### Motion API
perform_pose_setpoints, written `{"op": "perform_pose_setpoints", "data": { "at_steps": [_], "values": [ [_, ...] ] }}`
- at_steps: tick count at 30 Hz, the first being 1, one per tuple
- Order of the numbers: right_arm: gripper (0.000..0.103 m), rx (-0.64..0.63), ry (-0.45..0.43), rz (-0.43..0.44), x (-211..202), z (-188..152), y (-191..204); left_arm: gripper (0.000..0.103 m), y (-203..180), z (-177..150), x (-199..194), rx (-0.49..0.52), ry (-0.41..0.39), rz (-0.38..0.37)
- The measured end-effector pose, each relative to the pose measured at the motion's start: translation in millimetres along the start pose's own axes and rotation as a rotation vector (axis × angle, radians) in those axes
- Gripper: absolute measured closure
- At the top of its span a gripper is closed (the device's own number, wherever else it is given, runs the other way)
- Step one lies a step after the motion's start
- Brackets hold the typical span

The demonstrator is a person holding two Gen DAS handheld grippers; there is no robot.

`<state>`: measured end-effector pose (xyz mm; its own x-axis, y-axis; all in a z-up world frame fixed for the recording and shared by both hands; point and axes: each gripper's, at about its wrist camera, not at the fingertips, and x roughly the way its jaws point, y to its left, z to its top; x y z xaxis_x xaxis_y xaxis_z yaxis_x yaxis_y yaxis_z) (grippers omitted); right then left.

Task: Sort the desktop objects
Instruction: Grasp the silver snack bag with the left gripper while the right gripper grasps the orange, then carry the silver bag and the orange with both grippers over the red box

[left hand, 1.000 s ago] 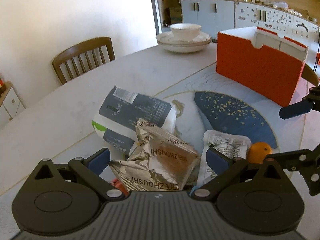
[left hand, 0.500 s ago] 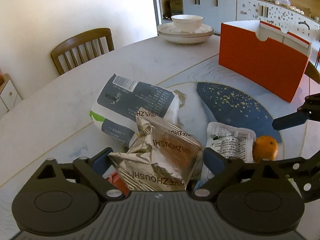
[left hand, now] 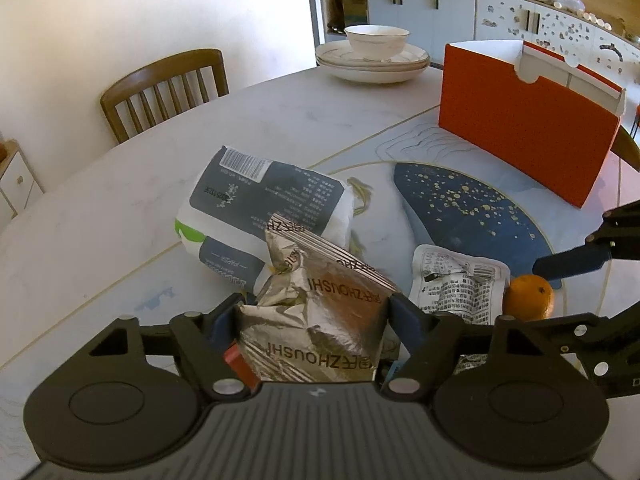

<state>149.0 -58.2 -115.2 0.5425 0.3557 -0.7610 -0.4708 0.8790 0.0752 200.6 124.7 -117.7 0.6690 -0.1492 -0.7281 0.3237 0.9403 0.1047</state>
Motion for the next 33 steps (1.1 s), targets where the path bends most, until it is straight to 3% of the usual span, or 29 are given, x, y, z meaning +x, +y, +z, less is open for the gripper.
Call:
{"op": "perform_pose_setpoints", "data": {
  "at_steps": [8,20,33],
  "values": [
    [0.068,0.002,0.026,0.003,2,-1,-1,0.035,2,2,-3,-0.019,-0.003,0.008],
    [0.069,0.008,0.026,0.001,-9,-5,-4,0.046,-1,-1,-14,-0.032,-0.013,0.010],
    [0.069,0.076,-0.012,0.003,-35,-8,-18,0.047,-12,0,-46,-0.091,-0.046,-0.041]
  ]
}}
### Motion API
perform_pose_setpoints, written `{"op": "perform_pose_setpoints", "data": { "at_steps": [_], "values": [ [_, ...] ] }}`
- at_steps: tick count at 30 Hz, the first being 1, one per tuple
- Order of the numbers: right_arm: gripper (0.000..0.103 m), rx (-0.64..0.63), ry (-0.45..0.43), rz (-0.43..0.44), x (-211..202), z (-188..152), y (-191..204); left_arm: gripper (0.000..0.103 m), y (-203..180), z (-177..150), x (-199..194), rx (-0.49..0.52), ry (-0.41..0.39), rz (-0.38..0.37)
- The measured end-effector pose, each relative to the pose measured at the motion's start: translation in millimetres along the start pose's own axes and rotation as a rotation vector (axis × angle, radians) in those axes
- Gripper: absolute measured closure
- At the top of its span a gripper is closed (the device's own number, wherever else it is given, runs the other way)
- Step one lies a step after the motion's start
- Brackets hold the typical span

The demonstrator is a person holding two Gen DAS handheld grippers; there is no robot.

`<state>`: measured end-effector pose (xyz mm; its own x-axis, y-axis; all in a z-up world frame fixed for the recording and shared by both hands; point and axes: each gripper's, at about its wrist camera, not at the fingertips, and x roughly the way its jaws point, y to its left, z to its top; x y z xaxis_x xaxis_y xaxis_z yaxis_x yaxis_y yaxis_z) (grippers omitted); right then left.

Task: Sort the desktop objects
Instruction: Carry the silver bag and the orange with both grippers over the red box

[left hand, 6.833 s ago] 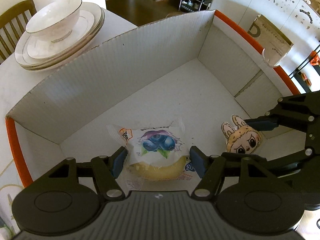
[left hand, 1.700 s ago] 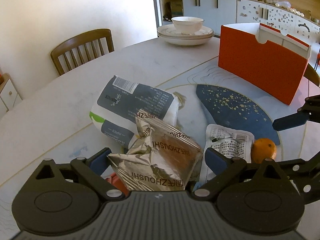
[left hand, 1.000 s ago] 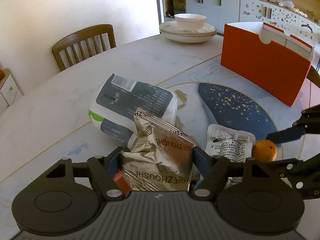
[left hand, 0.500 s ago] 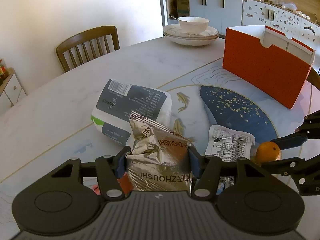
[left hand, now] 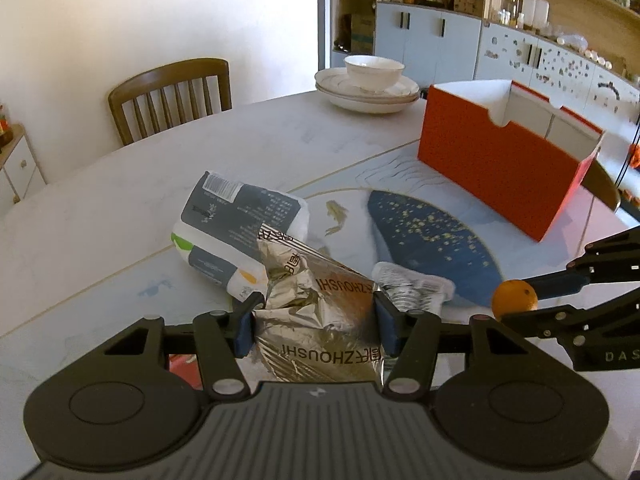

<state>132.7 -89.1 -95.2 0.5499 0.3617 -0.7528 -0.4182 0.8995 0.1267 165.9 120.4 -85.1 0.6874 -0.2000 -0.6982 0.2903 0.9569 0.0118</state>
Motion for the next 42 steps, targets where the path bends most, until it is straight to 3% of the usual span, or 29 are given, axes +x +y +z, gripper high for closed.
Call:
{"op": "perform_pose_setpoints", "data": {
  "at_steps": [21,30,42],
  "values": [
    [0.069,0.059,-0.087,-0.018,-73,12,-34,0.046,-61,29,-54,-0.026,-0.059,-0.107],
    [0.069,0.085,-0.128,-0.034,-104,21,-70,0.046,-103,52,-60,-0.022,-0.093,-0.167],
    [0.069,0.109,-0.141,-0.072,-126,30,-142,0.046,-167,89,-38,0.016,-0.109,-0.209]
  ]
}}
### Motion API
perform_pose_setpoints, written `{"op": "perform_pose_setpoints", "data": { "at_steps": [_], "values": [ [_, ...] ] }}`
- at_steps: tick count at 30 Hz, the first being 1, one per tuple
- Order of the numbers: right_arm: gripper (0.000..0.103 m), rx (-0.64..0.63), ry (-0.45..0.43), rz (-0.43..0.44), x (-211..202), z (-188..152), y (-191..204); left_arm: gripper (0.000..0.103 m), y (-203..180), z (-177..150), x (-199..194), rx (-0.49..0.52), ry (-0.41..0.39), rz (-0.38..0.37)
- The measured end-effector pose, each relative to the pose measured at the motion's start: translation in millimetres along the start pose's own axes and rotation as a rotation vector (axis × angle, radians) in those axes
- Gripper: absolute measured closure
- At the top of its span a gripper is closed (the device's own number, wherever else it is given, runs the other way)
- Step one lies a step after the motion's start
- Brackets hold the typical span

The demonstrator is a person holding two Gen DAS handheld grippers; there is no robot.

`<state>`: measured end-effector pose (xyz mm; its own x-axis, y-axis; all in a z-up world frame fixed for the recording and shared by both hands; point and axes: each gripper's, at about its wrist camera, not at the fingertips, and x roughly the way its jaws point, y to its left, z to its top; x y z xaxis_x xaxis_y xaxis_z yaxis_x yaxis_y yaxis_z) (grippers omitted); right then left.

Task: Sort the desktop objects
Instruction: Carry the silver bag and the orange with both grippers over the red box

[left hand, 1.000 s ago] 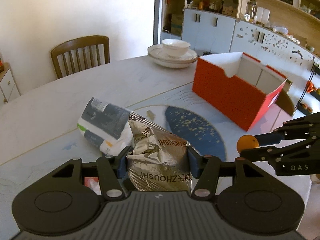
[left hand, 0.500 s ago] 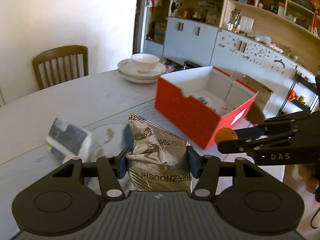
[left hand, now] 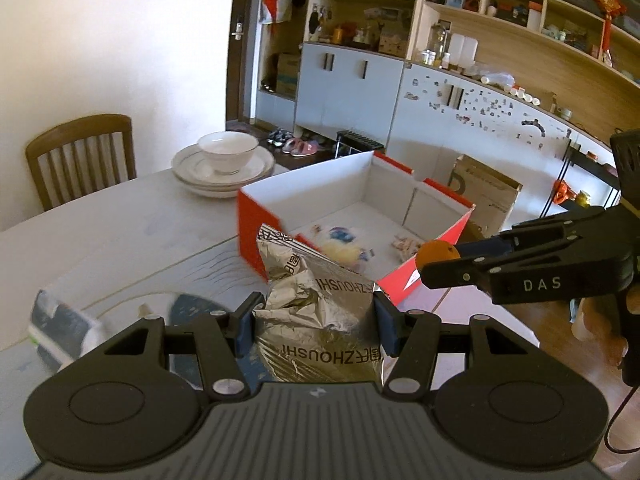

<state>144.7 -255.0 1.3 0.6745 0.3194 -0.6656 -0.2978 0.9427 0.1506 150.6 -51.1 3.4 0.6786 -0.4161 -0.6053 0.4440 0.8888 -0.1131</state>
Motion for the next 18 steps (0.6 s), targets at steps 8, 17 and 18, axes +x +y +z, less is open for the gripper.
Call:
{"op": "perform_pose_setpoints", "data": {
  "at_steps": [8,17,18],
  "values": [
    [0.069,-0.033,-0.020,0.000,-2,18,-45,0.046,-34,25,32,0.023,0.000,-0.013],
    [0.069,-0.053,-0.013,0.007,11,38,-92,0.046,-59,51,71,0.037,0.021,0.009],
    [0.069,-0.054,-0.010,0.006,13,40,-95,0.046,-61,53,75,0.037,0.025,0.011]
  ]
}}
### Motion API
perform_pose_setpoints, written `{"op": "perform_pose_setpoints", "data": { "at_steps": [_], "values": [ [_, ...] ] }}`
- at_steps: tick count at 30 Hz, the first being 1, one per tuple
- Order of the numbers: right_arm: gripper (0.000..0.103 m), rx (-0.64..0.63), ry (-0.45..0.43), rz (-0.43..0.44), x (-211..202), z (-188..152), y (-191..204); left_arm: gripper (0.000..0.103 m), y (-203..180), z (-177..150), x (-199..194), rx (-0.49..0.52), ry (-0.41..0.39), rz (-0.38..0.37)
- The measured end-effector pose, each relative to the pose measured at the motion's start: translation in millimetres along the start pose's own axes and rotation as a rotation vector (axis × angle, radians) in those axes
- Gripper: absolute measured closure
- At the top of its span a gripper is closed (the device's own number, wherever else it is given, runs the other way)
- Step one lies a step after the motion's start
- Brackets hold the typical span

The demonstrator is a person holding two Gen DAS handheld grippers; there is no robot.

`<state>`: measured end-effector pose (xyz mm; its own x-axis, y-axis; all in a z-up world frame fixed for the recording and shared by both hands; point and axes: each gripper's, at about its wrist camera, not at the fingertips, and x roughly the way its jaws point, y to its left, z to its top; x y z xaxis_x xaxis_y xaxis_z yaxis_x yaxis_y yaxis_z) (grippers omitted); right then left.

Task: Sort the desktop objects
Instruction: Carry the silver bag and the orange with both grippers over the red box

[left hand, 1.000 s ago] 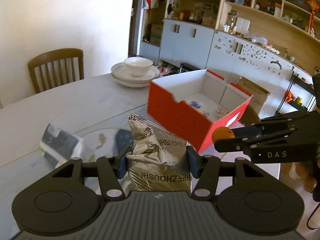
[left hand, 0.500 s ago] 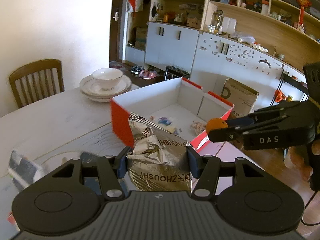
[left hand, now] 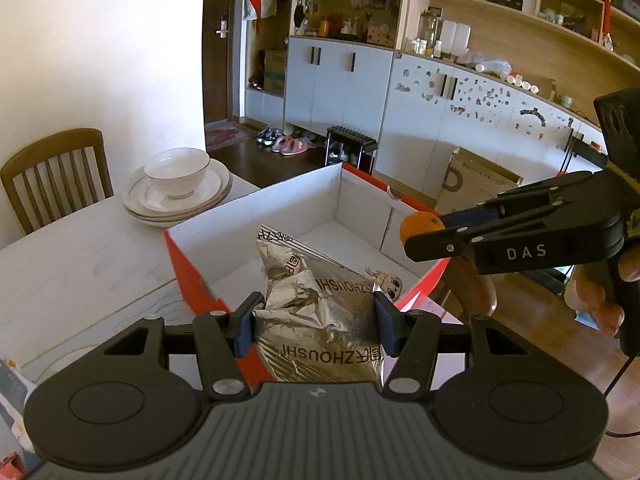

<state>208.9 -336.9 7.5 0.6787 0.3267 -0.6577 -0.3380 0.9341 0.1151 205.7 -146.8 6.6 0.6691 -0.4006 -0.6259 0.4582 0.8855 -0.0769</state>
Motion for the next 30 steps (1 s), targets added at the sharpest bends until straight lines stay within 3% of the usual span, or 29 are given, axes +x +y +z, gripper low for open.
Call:
{"op": "perform_pose_setpoints", "data": {
  "at_steps": [6,11,21,30],
  "values": [
    [0.069,-0.009,0.019,0.010,15,8,-21,0.046,-8,18,28,0.006,0.040,0.007],
    [0.069,-0.002,0.052,0.018,34,17,-37,0.046,-10,29,59,-0.001,0.124,-0.001],
    [0.069,-0.010,0.099,-0.002,75,25,-56,0.046,-3,36,109,-0.039,0.262,-0.003],
    [0.069,-0.027,0.197,-0.011,119,28,-61,0.046,7,36,142,-0.061,0.330,0.009]
  ]
}}
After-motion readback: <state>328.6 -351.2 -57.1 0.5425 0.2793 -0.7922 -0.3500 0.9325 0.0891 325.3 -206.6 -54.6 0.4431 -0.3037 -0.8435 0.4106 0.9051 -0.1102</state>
